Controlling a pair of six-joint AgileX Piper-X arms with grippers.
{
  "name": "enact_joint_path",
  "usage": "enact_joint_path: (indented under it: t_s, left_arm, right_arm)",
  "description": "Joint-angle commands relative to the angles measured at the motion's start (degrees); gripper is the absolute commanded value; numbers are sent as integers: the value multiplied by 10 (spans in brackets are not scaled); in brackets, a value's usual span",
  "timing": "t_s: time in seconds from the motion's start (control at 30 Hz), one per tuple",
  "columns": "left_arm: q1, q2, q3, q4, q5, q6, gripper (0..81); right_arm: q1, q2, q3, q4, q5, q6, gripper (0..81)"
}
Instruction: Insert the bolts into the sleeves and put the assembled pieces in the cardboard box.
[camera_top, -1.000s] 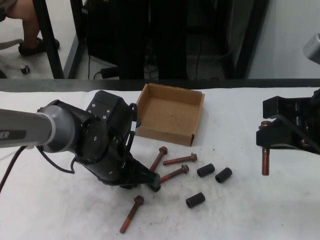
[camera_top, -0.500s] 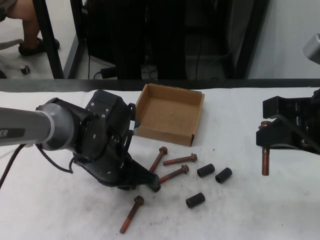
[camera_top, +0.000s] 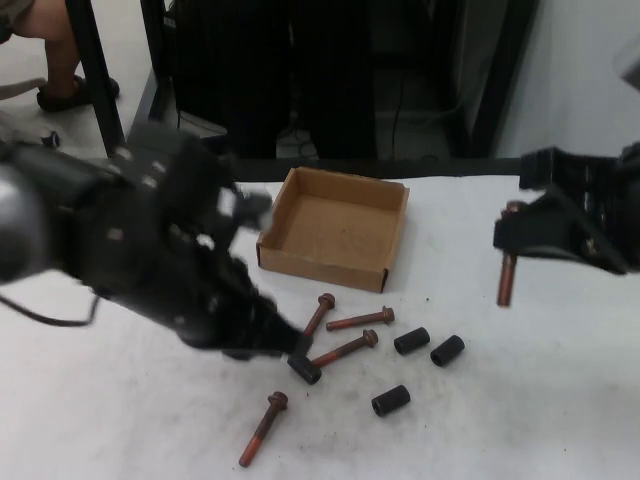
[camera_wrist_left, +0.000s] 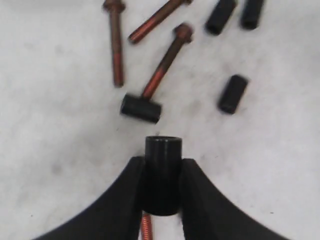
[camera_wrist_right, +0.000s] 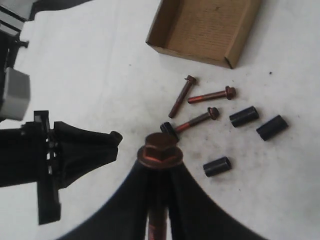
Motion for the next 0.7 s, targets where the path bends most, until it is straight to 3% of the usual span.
enact_joint_path:
  t_s: [0.0, 0.13, 0.23, 0.4, 0.67]
  left_arm:
    - [10, -45, 22, -38, 117, 19, 8]
    - [20, -93, 61, -114, 247, 17, 8]
    - [28, -115, 83, -149, 298, 9, 8]
    - [53, -138, 100, -172, 349, -13, 8]
    - [75, -173, 100, -178, 353, -22, 8]
  right_arm:
    - [-2, -4, -4, -44, -7, 19, 0]
    - [11, 12, -4, -105, -13, 57, 0]
    - [31, 29, -4, -160, -17, 88, 0]
    - [70, 60, -4, -227, -18, 127, 0]
    - [97, 86, -4, -308, -17, 176, 0]
